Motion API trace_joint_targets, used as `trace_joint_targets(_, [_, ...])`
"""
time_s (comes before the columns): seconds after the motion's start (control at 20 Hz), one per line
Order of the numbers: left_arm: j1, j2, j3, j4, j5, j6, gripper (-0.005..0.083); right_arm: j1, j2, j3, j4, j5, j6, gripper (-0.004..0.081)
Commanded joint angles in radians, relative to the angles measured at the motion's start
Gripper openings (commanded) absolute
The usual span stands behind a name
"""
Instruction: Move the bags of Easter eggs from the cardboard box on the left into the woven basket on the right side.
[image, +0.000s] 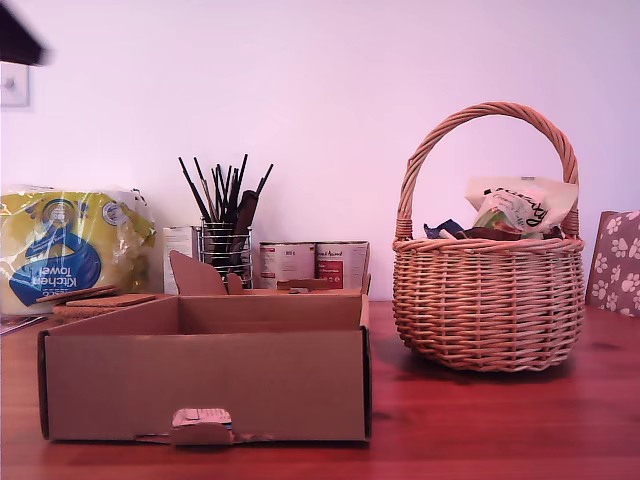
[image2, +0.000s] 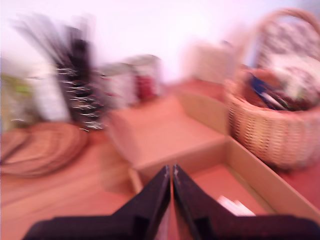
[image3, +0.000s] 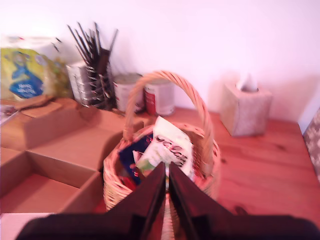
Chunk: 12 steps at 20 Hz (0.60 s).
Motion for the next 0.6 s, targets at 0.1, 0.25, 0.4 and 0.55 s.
trace_joint_targets(0.1, [0.058,-0.087,-0.047,0.037,0.046,-0.031,-0.0020,0.004,-0.005,0.006,-0.003,-0.127,0.002,-0.0013])
trace_joint_targets(0.25, [0.081,-0.095,-0.052,0.060,0.142,-0.025,-0.0020,0.004,-0.004,0.006,-0.005,-0.164,0.031,-0.0012])
trace_joint_targets(0.4, [0.081,-0.093,-0.052,0.023,0.129,-0.027,-0.0019,0.004,-0.002,0.006,-0.043,-0.154,0.037,-0.0012])
trace_joint_targets(0.55, [0.081,-0.093,-0.052,-0.038,0.129,-0.027,-0.0018,0.004,-0.001,0.006,-0.100,-0.153,0.037,-0.0012])
